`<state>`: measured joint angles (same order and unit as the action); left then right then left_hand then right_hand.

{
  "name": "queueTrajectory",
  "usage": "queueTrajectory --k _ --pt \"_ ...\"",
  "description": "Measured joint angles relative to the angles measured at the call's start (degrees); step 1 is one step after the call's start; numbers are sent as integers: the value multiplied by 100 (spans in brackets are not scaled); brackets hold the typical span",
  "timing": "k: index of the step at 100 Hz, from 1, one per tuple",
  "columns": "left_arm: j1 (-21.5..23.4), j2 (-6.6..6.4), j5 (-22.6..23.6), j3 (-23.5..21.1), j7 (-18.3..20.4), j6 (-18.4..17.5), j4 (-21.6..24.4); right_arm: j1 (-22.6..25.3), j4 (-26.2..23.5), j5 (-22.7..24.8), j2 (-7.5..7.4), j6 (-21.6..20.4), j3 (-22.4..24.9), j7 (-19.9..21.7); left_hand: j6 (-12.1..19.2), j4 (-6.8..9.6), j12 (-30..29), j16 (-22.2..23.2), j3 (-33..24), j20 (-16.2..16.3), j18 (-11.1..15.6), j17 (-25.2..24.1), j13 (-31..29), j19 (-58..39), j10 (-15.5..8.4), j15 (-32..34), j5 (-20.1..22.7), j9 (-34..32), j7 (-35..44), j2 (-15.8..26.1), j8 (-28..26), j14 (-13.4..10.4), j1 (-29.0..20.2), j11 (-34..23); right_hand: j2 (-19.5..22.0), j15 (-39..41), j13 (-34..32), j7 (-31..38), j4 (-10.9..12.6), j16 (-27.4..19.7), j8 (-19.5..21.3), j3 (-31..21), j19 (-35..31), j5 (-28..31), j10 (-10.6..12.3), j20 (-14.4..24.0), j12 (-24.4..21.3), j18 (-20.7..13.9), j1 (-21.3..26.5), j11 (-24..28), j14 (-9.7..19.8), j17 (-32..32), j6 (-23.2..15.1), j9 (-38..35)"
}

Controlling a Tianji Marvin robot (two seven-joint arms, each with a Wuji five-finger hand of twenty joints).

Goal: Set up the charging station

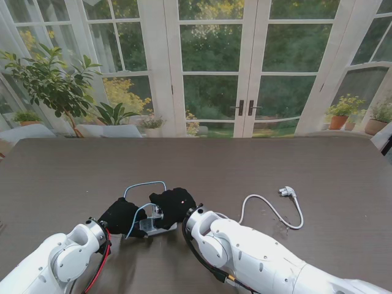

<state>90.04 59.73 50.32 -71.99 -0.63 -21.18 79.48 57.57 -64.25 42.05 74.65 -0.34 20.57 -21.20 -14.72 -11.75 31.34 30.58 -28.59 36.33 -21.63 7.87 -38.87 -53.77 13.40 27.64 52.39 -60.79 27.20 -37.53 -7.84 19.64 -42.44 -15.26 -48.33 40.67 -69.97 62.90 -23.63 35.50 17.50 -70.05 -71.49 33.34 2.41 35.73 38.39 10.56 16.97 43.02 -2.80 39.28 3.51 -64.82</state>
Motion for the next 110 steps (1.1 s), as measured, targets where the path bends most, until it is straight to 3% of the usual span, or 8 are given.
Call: queueTrajectory --k 23,65,81,110 --pt "10 -1 0 -10 9 -2 11 -59 81 -32 58 8 -74 33 -1 0 0 0 0 0 0 0 -1 0 1 1 0 0 1 1 -3 0 0 0 13 1 0 0 -8 1 1 1 0 0 1 0 0 -1 0 0 0 0 0 0" --pt "25 0 -10 -18 3 -8 18 -34 51 9 32 43 -70 54 -1 0 -1 0 0 0 0 52 -1 -3 2 1 0 0 3 2 -13 0 0 0 34 1 0 0 -15 1 1 1 0 -1 1 0 0 -4 0 0 1 10 0 0" --pt "29 0 -45 -16 7 -7 16 -37 85 27 48 29 -115 -37 -1 0 -1 0 0 2 0 55 -1 -67 13 1 0 0 13 2 -14 0 -1 0 31 253 -212 0 -15 88 1 1 0 -1 1 -140 -21 -418 0 6 133 443 0 -224" --pt "95 1 -59 -68 27 0 65 -50 311 80 169 10 -244 -295 -1 -1 -1 1 40 4 -1 55 -1 -70 14 2 0 0 15 20 -35 0 -4 0 -302 1065 -297 -51 -20 240 1 -176 0 201 12 -303 2 -583 22 -169 266 1022 0 -711"
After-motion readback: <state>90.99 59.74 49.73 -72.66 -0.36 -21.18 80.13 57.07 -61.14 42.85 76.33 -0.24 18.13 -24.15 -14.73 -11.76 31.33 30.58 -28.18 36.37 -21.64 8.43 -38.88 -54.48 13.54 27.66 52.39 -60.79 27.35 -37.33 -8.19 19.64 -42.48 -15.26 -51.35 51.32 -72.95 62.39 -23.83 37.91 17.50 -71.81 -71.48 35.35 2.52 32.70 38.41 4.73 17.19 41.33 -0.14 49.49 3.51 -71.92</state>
